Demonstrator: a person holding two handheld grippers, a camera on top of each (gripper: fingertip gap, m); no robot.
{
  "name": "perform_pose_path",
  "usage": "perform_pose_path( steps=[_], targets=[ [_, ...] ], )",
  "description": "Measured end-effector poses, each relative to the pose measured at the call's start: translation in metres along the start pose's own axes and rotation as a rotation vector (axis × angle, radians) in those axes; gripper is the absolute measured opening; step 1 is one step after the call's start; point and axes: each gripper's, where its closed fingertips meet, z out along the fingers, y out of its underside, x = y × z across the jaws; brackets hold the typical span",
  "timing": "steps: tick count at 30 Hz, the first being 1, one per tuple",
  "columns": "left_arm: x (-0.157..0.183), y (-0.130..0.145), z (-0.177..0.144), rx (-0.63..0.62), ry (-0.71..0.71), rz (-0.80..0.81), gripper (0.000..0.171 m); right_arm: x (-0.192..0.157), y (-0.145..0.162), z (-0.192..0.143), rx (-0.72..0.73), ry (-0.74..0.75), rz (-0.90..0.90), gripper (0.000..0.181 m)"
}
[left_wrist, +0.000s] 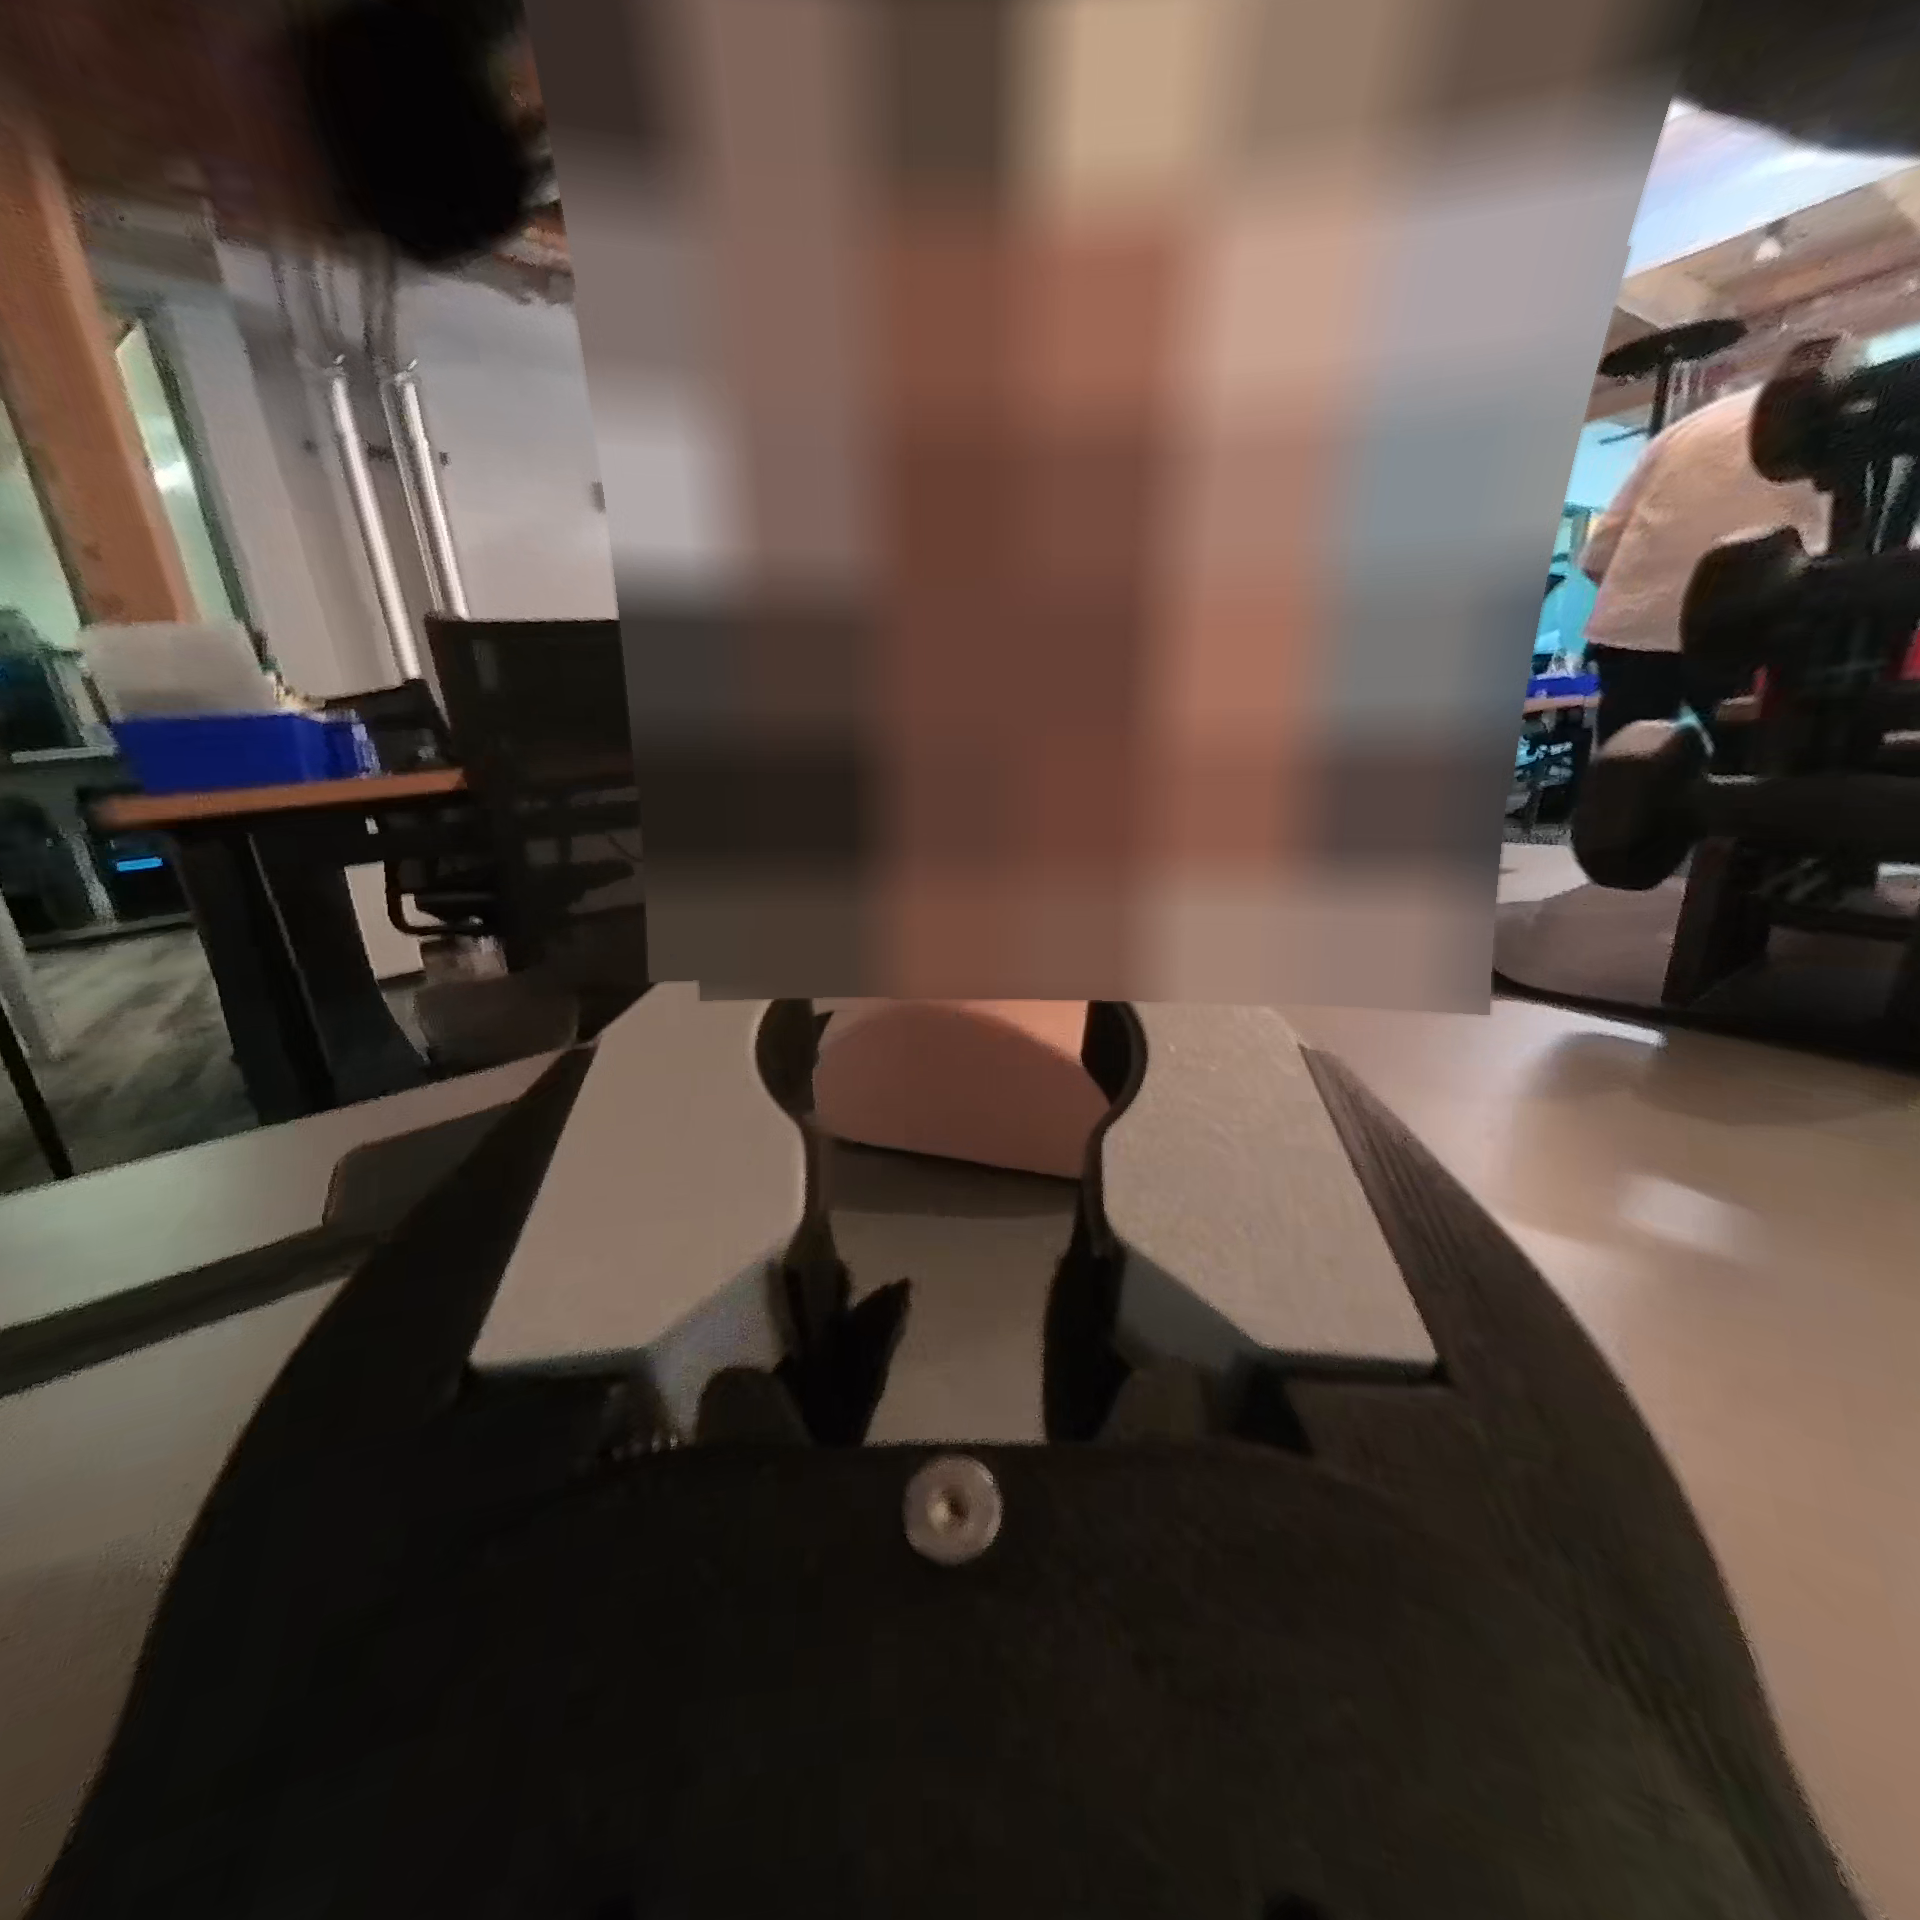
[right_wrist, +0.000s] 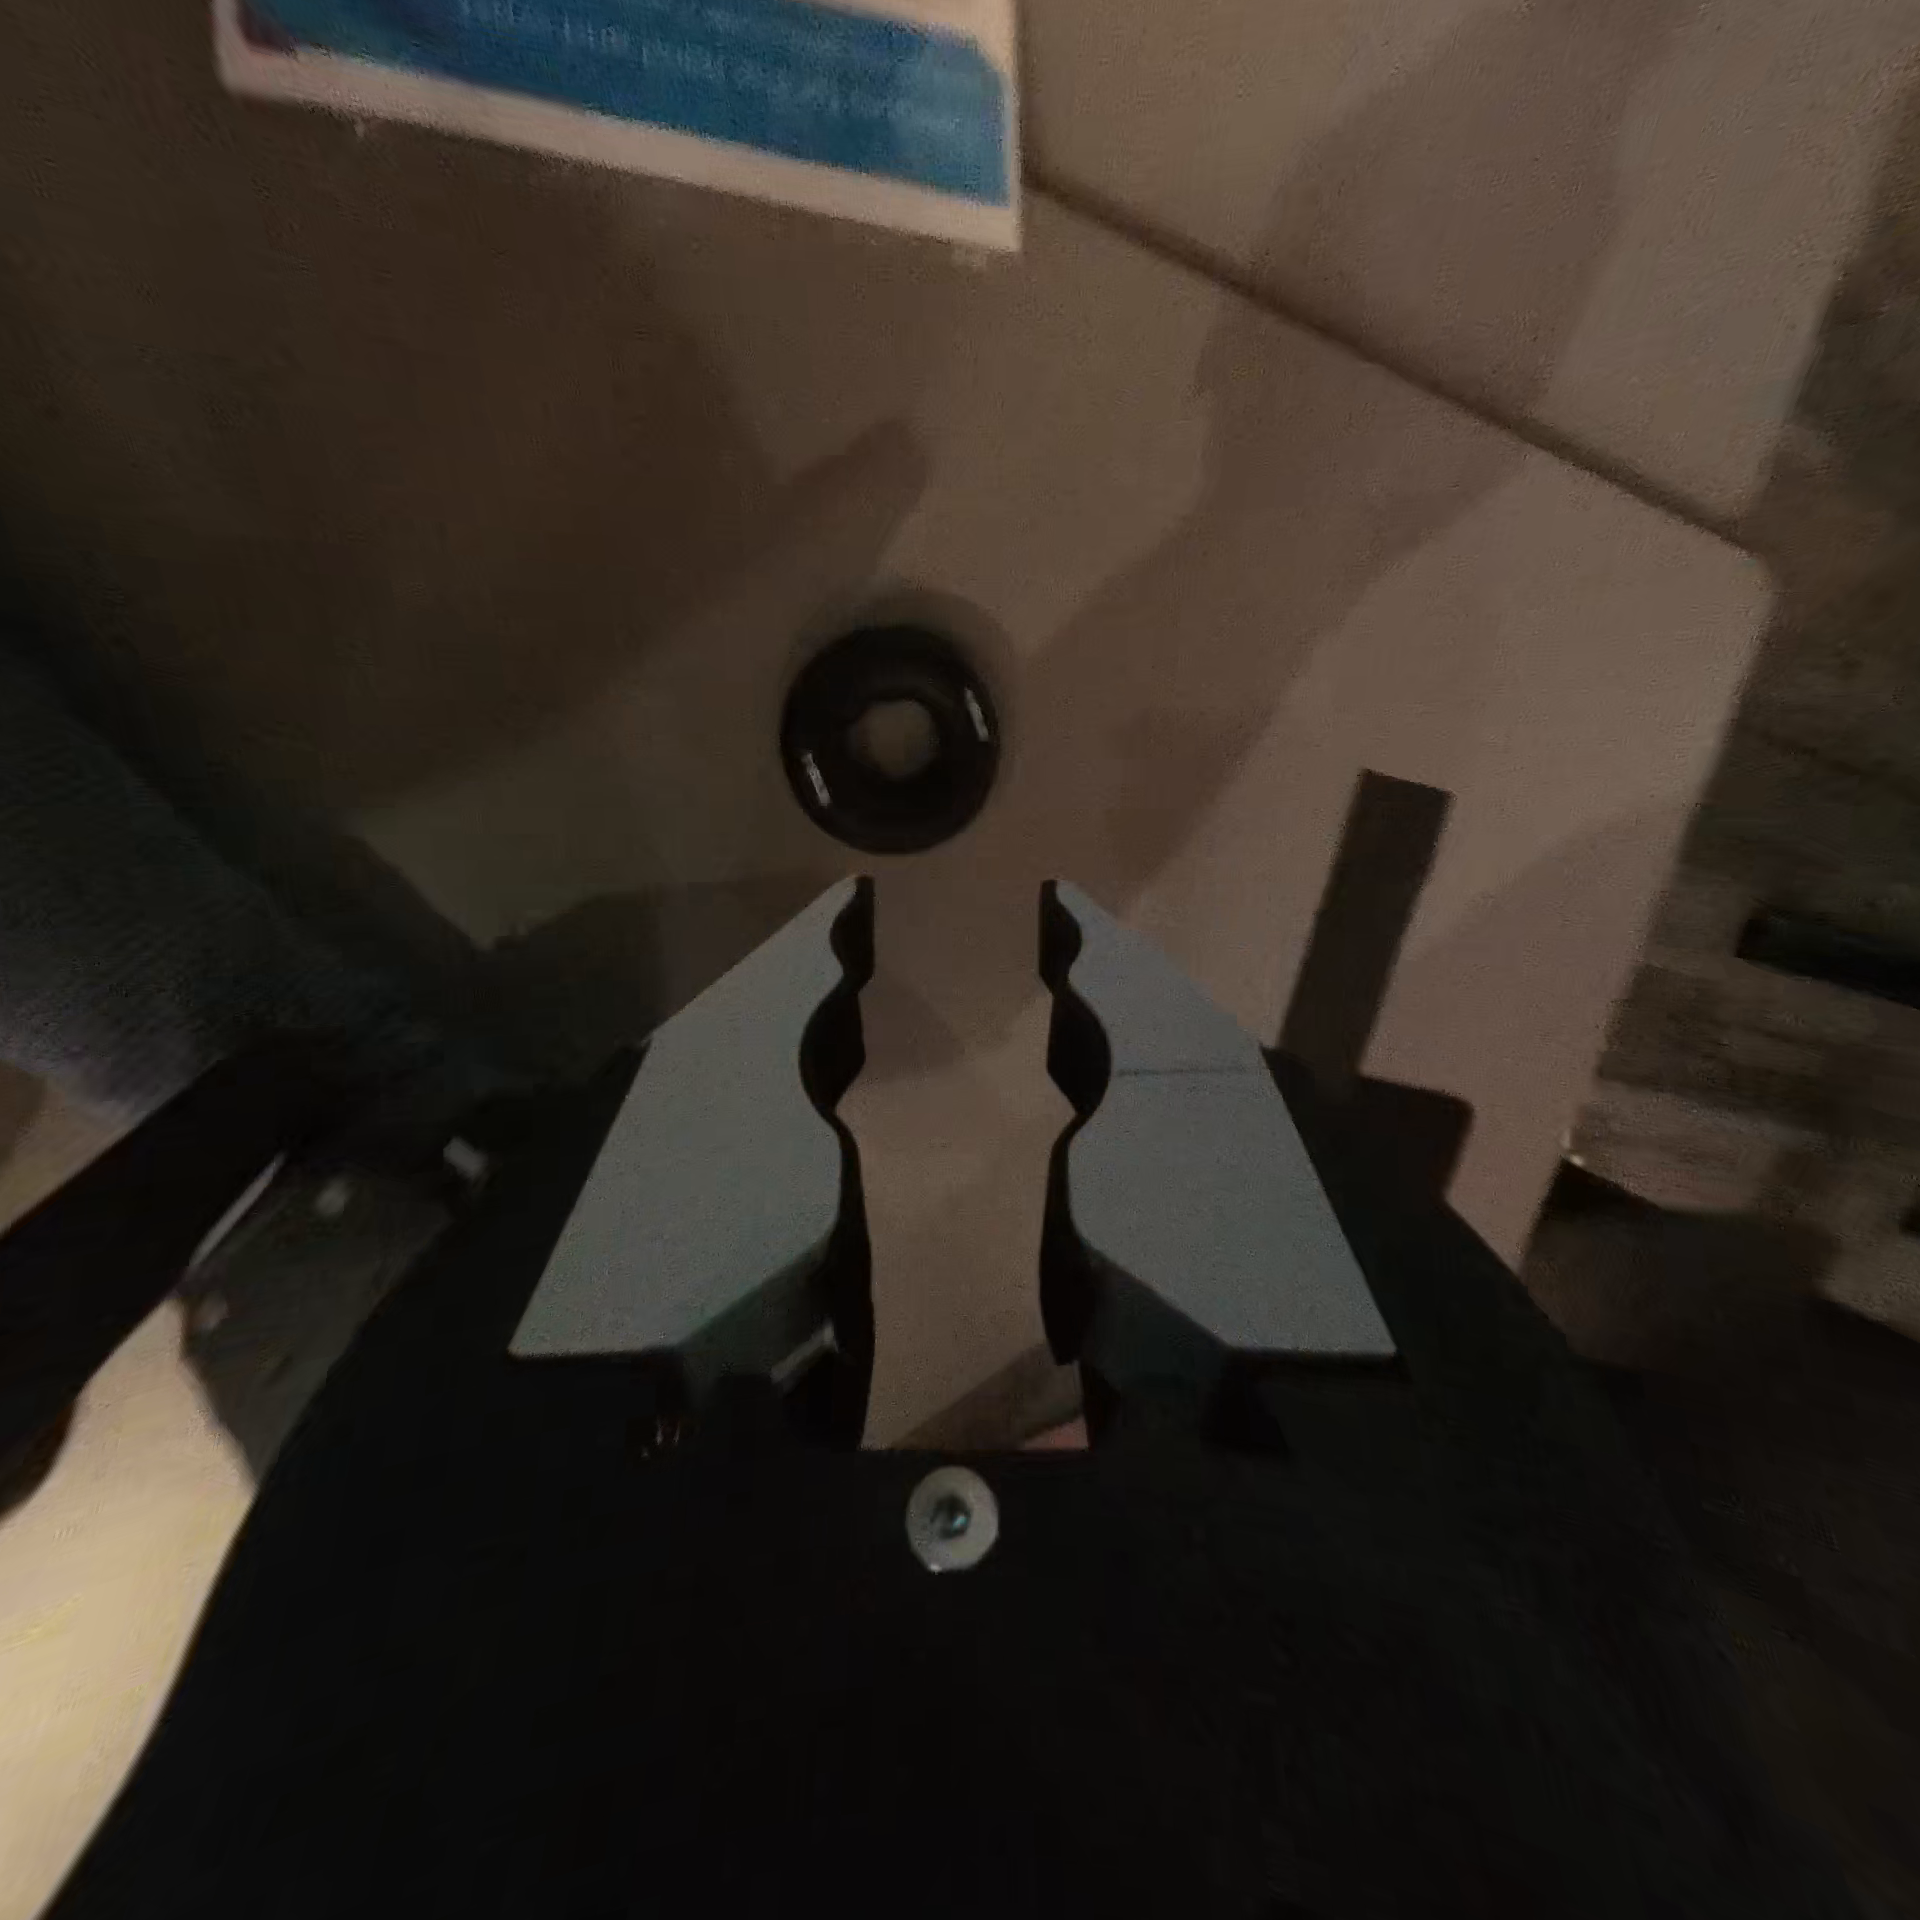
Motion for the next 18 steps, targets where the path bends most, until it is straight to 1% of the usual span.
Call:
perform_pose_path(
  steps=[2,3,5,7,9,10,11,12,14,16,17,18],
  targets=[
    [0.005,0.000,0.001,-0.002,0.015,0.038,0.047,-0.002,-0.008,0.051,-0.089,-0.081,-0.033,0.030],
    [0.006,0.000,0.001,-0.003,0.018,0.046,0.047,-0.003,-0.007,0.074,-0.145,-0.126,-0.033,0.033],
    [0.006,0.000,0.001,-0.001,0.019,0.051,0.047,-0.004,0.006,0.113,-0.284,-0.197,-0.035,0.043],
    [0.005,0.000,0.001,-0.002,0.017,0.042,0.047,0.000,0.020,0.139,-0.381,-0.218,-0.096,0.045],
    [0.004,0.001,0.002,-0.004,0.015,0.034,0.047,0.004,0.024,0.154,-0.402,-0.223,-0.152,0.043],
    [0.003,0.001,0.003,-0.006,0.015,0.032,0.047,0.003,0.024,0.158,-0.396,-0.238,-0.165,0.039],
    [0.003,0.002,0.003,-0.009,0.014,0.030,0.047,0.002,0.025,0.161,-0.389,-0.254,-0.172,0.028],
    [0.003,0.002,0.003,-0.009,0.013,0.024,0.047,0.001,0.026,0.163,-0.389,-0.268,-0.165,0.022],
    [0.004,0.002,0.002,-0.010,0.018,0.018,0.047,0.000,0.030,0.164,-0.399,-0.281,-0.128,0.021],
    [0.007,0.001,0.001,-0.009,0.023,0.023,0.047,0.002,0.031,0.144,-0.422,-0.257,-0.154,0.020],
    [0.008,0.000,0.000,-0.006,0.027,0.025,0.047,0.005,0.033,0.125,-0.422,-0.238,-0.178,0.020],
    [0.009,0.000,0.000,-0.004,0.030,0.023,0.047,0.009,0.034,0.098,-0.414,-0.228,-0.182,0.020]
  ],
)
